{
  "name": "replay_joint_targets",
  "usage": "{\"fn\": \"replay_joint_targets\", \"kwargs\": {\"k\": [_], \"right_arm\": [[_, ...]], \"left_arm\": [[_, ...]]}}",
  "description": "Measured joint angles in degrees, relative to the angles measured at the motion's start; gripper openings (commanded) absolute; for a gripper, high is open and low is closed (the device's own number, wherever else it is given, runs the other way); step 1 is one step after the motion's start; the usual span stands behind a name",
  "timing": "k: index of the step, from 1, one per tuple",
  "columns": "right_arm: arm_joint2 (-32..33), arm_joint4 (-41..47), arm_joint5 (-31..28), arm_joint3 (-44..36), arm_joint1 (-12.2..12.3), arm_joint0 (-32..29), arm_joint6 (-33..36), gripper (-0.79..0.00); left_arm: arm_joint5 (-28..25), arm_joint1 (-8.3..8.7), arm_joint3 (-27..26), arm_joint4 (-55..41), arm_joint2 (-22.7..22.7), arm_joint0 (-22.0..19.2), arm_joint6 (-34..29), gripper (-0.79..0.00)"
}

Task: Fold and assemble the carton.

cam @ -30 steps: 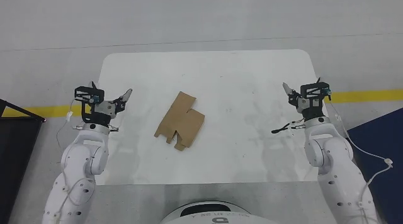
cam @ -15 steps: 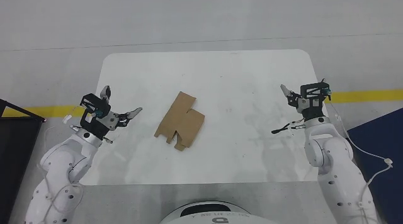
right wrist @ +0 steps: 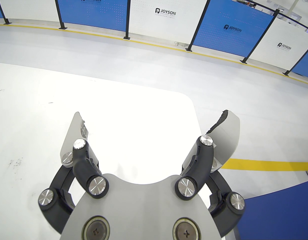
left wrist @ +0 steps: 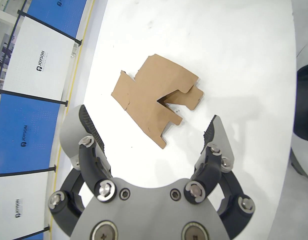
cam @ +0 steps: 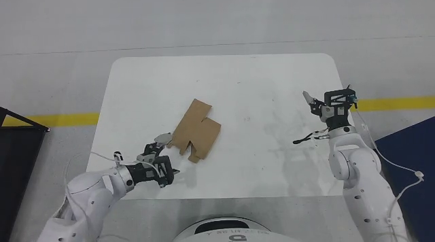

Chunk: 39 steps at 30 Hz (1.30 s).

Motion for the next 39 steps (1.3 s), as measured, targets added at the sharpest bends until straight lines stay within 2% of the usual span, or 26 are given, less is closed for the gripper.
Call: {"fn": "replay_joint_targets", "kwargs": {"k": [2, 4, 5, 7, 10, 11, 13, 19, 25, 28, 32, 37, 39], "right_arm": [[0.00, 0.00, 0.00, 0.00, 0.00, 0.00, 0.00, 0.000], [0.00, 0.00, 0.00, 0.00, 0.00, 0.00, 0.00, 0.000], [0.00, 0.00, 0.00, 0.00, 0.00, 0.00, 0.00, 0.000], [0.00, 0.00, 0.00, 0.00, 0.00, 0.00, 0.00, 0.000], [0.00, 0.00, 0.00, 0.00, 0.00, 0.00, 0.00, 0.000], [0.00, 0.00, 0.00, 0.00, 0.00, 0.00, 0.00, 0.000], [0.00, 0.00, 0.00, 0.00, 0.00, 0.00, 0.00, 0.000], [0.00, 0.00, 0.00, 0.00, 0.00, 0.00, 0.00, 0.000], [0.00, 0.00, 0.00, 0.00, 0.00, 0.00, 0.00, 0.000], [0.00, 0.00, 0.00, 0.00, 0.00, 0.00, 0.00, 0.000], [0.00, 0.00, 0.00, 0.00, 0.00, 0.00, 0.00, 0.000], [0.00, 0.00, 0.00, 0.00, 0.00, 0.00, 0.00, 0.000], [0.00, 0.00, 0.00, 0.00, 0.00, 0.00, 0.00, 0.000]], "left_arm": [[2.85, -0.23, 1.05, 1.02, 2.21, -1.04, -1.65, 0.000], [6.81, -0.65, 2.19, 1.33, 4.78, -2.59, -5.03, -0.172], [8.29, -0.79, 2.65, 2.04, 5.87, -3.33, -6.63, -0.209], [10.23, -1.07, 3.90, 3.86, 8.45, -5.05, -9.40, -0.206], [10.01, -1.28, 5.38, 5.58, 11.27, -7.51, -11.77, -0.123], [9.44, -1.30, 5.70, 6.05, 12.03, -8.11, -12.08, -0.129], [8.03, -1.30, 6.23, 7.41, 13.55, -9.39, -12.61, -0.212], [8.61, -1.43, 7.72, 10.46, 16.38, -12.00, -14.74, -0.249], [8.42, -1.58, 9.10, 13.86, 19.22, -14.27, -16.66, -0.234], [8.61, -1.69, 9.98, 15.02, 20.89, -15.32, -16.73, -0.268], [9.38, -1.89, 11.11, 17.10, 23.07, -16.81, -17.68, -0.372], [9.89, -2.05, 12.23, 20.31, 25.47, -18.60, -18.41, -0.403], [10.53, -2.15, 12.80, 21.06, 26.35, -19.30, -18.24, -0.449]]}}
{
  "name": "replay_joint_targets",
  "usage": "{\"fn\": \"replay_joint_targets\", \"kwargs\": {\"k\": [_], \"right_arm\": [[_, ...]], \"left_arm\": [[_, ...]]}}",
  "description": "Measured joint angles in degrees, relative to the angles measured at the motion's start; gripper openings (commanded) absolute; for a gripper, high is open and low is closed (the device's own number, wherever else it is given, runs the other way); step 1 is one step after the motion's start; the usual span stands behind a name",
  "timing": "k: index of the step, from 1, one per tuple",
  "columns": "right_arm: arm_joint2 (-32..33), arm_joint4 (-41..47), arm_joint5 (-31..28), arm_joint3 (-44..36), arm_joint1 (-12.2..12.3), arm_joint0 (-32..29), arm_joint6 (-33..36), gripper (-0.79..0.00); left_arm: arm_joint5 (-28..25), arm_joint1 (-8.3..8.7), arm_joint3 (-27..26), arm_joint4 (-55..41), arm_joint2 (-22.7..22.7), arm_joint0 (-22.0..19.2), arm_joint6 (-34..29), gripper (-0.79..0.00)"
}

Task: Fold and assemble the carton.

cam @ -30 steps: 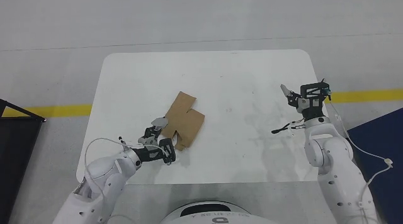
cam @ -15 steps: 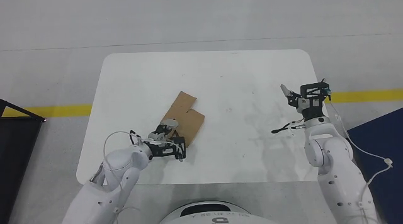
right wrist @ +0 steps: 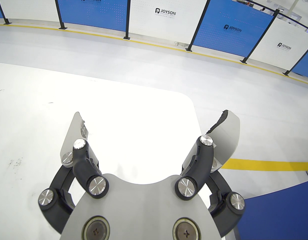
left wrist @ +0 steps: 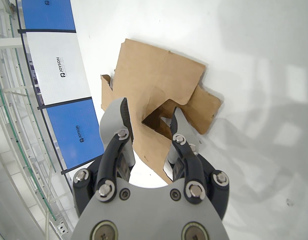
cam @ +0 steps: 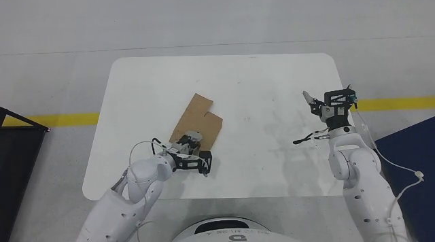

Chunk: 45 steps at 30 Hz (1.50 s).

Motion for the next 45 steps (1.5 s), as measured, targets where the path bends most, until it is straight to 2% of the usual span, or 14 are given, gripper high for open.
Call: {"fn": "replay_joint_targets", "kwargs": {"k": [3, 6, 7, 14, 20, 23, 27, 31, 35, 38, 42, 45], "right_arm": [[0.00, 0.00, 0.00, 0.00, 0.00, 0.00, 0.00, 0.000], [0.00, 0.00, 0.00, 0.00, 0.00, 0.00, 0.00, 0.000], [0.00, 0.00, 0.00, 0.00, 0.00, 0.00, 0.00, 0.000], [0.00, 0.00, 0.00, 0.00, 0.00, 0.00, 0.00, 0.000], [0.00, 0.00, 0.00, 0.00, 0.00, 0.00, 0.00, 0.000], [0.00, 0.00, 0.00, 0.00, 0.00, 0.00, 0.00, 0.000], [0.00, 0.00, 0.00, 0.00, 0.00, 0.00, 0.00, 0.000], [0.00, 0.00, 0.00, 0.00, 0.00, 0.00, 0.00, 0.000], [0.00, 0.00, 0.00, 0.00, 0.00, 0.00, 0.00, 0.000], [-0.55, -0.08, -0.94, -0.05, -0.01, 0.08, 0.06, 0.000], [-4.63, 1.92, -6.48, 0.27, -0.35, 1.93, 0.47, 0.000], [-8.32, 3.86, -7.73, 0.55, -0.84, 3.98, 0.78, 0.000]], "left_arm": [[1.16, -0.11, 0.98, 1.20, 1.04, -0.95, 0.17, -0.539], [1.90, -0.20, 2.00, 2.07, 1.81, -1.63, 0.16, -0.745], [2.19, -0.23, 2.21, 2.07, 1.89, -1.80, 0.16, -0.785], [5.74, -0.16, 1.39, -0.30, 0.19, -1.38, 0.63, -0.785], [12.51, 0.10, -1.57, -7.04, -4.25, 1.35, 3.26, -0.785], [16.93, 0.16, -2.75, -14.35, -7.96, 3.23, 5.90, -0.785], [20.80, 0.03, -3.25, -31.48, -14.07, 5.73, 12.33, -0.785], [17.69, -0.09, -2.67, -47.98, -17.80, 7.15, 18.30, -0.785], [12.88, -0.32, -0.08, -60.12, -18.66, 7.24, 21.91, -0.785], [9.04, -0.73, 2.89, -69.03, -17.48, 5.83, 23.51, -0.785], [3.81, -1.57, 6.36, -79.86, -13.81, 2.02, 24.00, -0.785], [1.41, -2.28, 8.60, -86.48, -11.05, -1.15, 23.66, -0.785]]}}
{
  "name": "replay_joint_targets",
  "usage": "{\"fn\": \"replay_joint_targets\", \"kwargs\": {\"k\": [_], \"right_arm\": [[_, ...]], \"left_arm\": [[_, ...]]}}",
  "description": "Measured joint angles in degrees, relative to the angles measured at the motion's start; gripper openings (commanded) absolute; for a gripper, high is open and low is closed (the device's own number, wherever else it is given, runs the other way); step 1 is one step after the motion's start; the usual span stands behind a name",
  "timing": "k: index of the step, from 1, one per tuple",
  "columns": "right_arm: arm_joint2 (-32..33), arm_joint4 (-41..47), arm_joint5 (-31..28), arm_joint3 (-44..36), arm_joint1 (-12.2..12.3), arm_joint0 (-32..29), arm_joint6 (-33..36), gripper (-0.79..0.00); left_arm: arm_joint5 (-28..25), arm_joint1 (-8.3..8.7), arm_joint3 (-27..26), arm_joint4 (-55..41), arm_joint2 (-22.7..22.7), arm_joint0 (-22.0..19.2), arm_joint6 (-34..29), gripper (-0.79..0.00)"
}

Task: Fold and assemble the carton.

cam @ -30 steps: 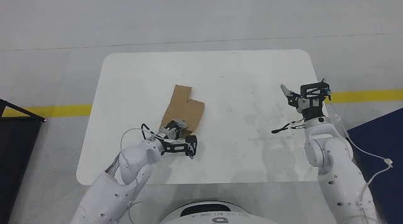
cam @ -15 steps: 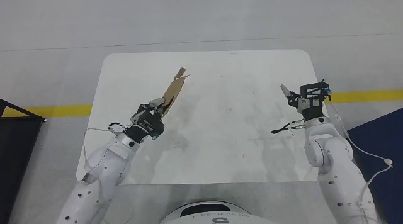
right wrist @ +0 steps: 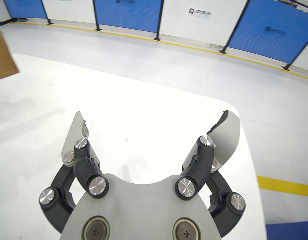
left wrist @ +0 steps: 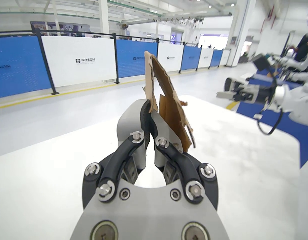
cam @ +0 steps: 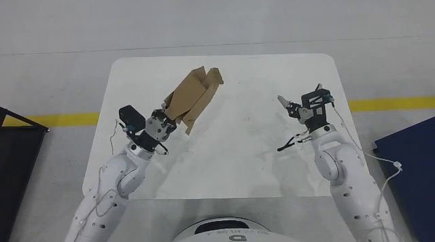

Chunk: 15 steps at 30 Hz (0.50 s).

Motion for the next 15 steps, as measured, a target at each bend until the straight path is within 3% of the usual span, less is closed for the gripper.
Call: {"fn": "replay_joint_targets", "kwargs": {"k": [4, 15], "right_arm": [[-2.03, 2.48, -0.78, 0.27, -0.37, 1.64, 0.36, 0.000], [-2.02, 2.69, -0.90, 0.25, -0.37, 1.66, 0.40, 0.000]], "left_arm": [[-0.51, -0.57, 2.30, -3.97, 2.02, -2.89, -1.24, -0.785], [-0.47, -0.56, 2.33, -3.75, 2.00, -2.90, -1.33, -0.785]]}}
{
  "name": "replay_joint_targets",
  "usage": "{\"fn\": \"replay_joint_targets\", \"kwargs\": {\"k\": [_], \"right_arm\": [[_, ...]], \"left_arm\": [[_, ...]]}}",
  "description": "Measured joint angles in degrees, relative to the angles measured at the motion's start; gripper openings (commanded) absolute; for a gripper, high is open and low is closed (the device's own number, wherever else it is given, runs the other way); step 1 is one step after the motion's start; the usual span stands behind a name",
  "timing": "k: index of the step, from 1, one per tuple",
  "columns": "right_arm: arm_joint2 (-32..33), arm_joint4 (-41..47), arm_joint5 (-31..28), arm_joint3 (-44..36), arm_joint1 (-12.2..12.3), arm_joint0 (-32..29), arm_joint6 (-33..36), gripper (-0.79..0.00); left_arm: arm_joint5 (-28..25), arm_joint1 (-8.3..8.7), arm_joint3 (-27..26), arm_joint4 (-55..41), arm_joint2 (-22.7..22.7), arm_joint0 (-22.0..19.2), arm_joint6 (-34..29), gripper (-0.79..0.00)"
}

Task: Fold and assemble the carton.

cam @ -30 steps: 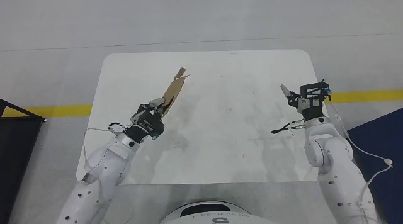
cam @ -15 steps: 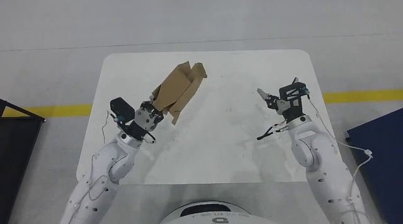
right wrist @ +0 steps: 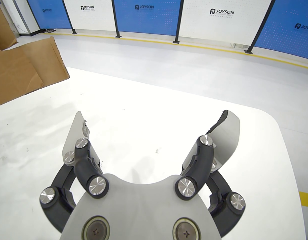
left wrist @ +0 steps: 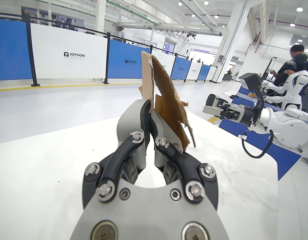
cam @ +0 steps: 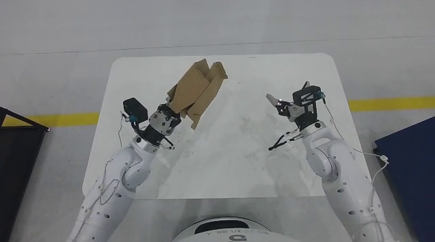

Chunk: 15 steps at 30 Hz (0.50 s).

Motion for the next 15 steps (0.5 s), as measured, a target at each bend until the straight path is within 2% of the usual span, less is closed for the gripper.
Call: {"fn": "replay_joint_targets", "kwargs": {"k": [15], "right_arm": [[-0.02, 0.02, -0.01, -0.02, -0.01, 0.00, -0.01, 0.000]], "left_arm": [[-0.51, -0.24, 0.34, -1.51, 0.50, -0.58, 0.36, -0.785]]}}
